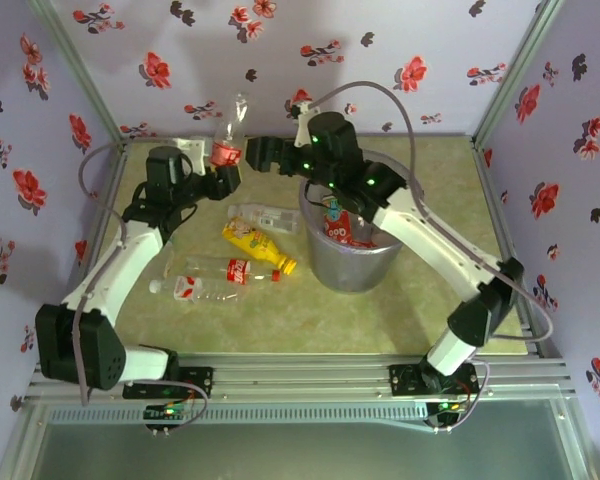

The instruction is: Put the plastic bottles in the bin

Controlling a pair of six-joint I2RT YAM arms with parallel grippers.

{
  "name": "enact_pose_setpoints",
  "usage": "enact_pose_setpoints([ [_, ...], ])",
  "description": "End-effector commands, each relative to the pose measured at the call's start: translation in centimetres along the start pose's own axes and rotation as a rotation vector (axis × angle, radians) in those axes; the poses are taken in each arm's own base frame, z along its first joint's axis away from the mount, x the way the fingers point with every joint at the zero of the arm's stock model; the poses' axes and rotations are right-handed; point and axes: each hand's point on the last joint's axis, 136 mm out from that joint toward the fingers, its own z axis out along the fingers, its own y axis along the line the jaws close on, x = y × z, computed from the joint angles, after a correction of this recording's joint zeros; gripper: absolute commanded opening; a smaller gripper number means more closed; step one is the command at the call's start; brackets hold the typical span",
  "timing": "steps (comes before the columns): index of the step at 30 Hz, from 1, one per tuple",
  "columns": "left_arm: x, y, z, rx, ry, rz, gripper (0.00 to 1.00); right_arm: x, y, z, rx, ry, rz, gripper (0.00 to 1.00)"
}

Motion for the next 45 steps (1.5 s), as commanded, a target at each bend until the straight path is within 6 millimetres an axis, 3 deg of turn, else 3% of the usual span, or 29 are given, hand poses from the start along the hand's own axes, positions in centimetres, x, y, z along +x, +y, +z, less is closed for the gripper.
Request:
enact_pose_setpoints([
  [1, -0.5, -2.5, -0.8, 0.085, -0.047, -0.004, 0.18, -1.8, 1.3, 1.6, -0.071, -0.028, 0.055, 0.97],
  [6, 0.9, -4.5, -0.5, 0.14, -0.027, 0.01, 0.19, -1.2, 1.7, 4.5, -0.143, 0.008, 0.113, 0.97],
  [10, 1.2, -5.1, -0.5, 0.17, -0.039, -0.008, 0.18, -1.0, 0.2, 6.0, -0.124, 0.011, 0.168, 0.92],
  [23, 1.1, -6.2, -0.9, 0.216, -0.035, 0.006, 0.19, -0.7, -1.1, 6.9, -0.125, 0.019, 0.164, 0.51],
  [25, 1.1, -6.2, -1.1, 0.214, -0.027, 0.008, 0.27, -1.1, -1.0, 6.7, -0.139, 0.01, 0.159, 0.4],
  [27, 1.2, -6.2, -1.1, 0.211, -0.019, 0.006, 0.46, -1.4, -1.0, 6.5, -0.141, 0.001, 0.146, 0.36],
  [31, 1.0, -6.4, -2.1, 0.206, -0.015, 0.0, 0.88, -2.8, -1.0, 5.8, -0.14, -0.028, 0.124, 0.35],
  [33, 0.9, -6.5, -2.9, 0.198, -0.009, -0.003, 1.0, -4.0, -1.0, 5.3, -0.139, -0.051, 0.106, 0.34],
  [38, 1.3, -5.2, -5.3, 0.098, 0.035, -0.032, 1.0, -8.6, -0.3, 2.6, -0.123, -0.137, 0.037, 0.32],
  [45, 5.4, -0.9, -6.8, -0.116, 0.204, -0.139, 1.0, -13.3, -0.9, -4.0, -0.031, -0.238, -0.054, 0.32],
])
